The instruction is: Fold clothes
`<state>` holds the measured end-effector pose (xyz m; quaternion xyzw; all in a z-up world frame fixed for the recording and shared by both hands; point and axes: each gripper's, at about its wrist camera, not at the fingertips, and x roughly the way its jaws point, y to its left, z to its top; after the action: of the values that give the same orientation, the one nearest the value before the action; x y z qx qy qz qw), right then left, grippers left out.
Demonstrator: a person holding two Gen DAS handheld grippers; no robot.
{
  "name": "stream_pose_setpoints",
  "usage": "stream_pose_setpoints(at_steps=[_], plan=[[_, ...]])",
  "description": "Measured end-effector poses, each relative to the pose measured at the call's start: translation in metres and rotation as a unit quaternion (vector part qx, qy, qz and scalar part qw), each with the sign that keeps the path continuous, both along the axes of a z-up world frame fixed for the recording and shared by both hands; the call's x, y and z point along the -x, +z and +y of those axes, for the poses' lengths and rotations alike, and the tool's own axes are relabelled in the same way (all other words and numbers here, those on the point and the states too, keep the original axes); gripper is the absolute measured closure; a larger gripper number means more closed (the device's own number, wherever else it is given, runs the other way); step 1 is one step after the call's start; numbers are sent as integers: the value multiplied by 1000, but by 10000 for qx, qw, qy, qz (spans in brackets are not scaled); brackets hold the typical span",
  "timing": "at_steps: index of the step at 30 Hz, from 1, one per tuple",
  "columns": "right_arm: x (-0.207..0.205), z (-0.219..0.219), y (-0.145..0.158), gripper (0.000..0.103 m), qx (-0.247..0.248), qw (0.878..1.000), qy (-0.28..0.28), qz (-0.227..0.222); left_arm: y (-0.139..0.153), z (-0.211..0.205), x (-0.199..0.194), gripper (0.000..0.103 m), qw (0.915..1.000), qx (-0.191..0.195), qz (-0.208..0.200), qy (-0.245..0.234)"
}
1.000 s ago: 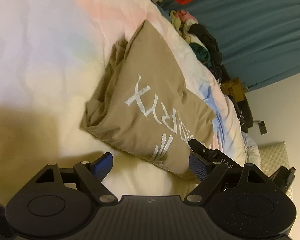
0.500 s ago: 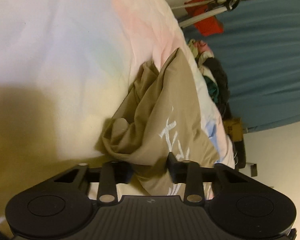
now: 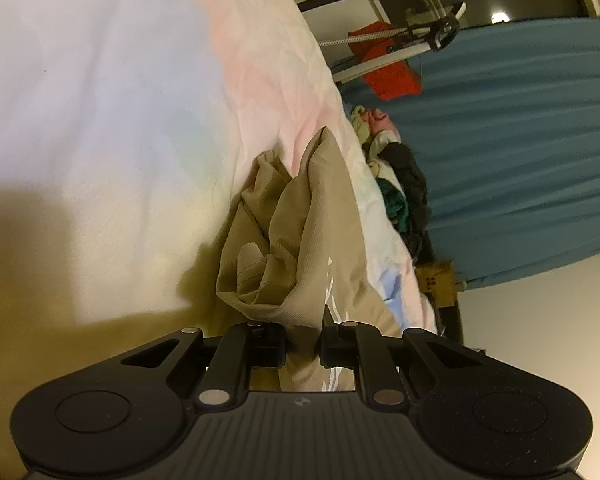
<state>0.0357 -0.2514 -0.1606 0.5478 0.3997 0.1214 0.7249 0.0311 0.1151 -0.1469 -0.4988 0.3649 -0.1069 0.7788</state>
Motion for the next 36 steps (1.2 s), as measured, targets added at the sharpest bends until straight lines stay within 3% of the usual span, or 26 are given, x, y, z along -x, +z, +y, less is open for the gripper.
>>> stream_pose_setpoints(at_steps=[4, 5, 9, 10, 11, 16, 20, 26, 29, 36], plan=[[5, -13, -4, 20, 82, 9985, -517, 179, -4, 5, -3, 89, 9997, 198, 39, 99], [6, -17, -5, 29, 102, 9976, -646, 224, -5, 5, -3, 89, 9997, 213, 39, 109], [14, -24, -13, 41, 21, 9928, -1131, 394, -4, 5, -5, 89, 9997, 201, 0, 108], [17, -26, -15, 52, -8, 9912, -1251, 436, -4, 5, -5, 89, 9997, 201, 4, 104], [19, -27, -17, 56, -37, 9894, -1370, 477, -5, 5, -6, 89, 9998, 199, 17, 99], [25, -35, -19, 61, 7, 9840, -1707, 513, -2, 7, -1, 89, 9999, 158, -9, 58], [28, -40, -10, 84, 226, 9825, -1822, 332, 2, 4, -2, 89, 9999, 98, -50, -39], [40, -46, 34, 86, 588, 9802, -1864, -331, 23, 6, 2, 89, 9992, 342, -76, -212], [49, -52, 59, 86, 652, 9769, -1948, -597, 41, -2, -6, 89, 9983, 277, -57, -508], [45, -94, 102, 86, 690, 9679, -2253, -878, 97, -59, -70, 89, 9932, -25, -42, -1165]])
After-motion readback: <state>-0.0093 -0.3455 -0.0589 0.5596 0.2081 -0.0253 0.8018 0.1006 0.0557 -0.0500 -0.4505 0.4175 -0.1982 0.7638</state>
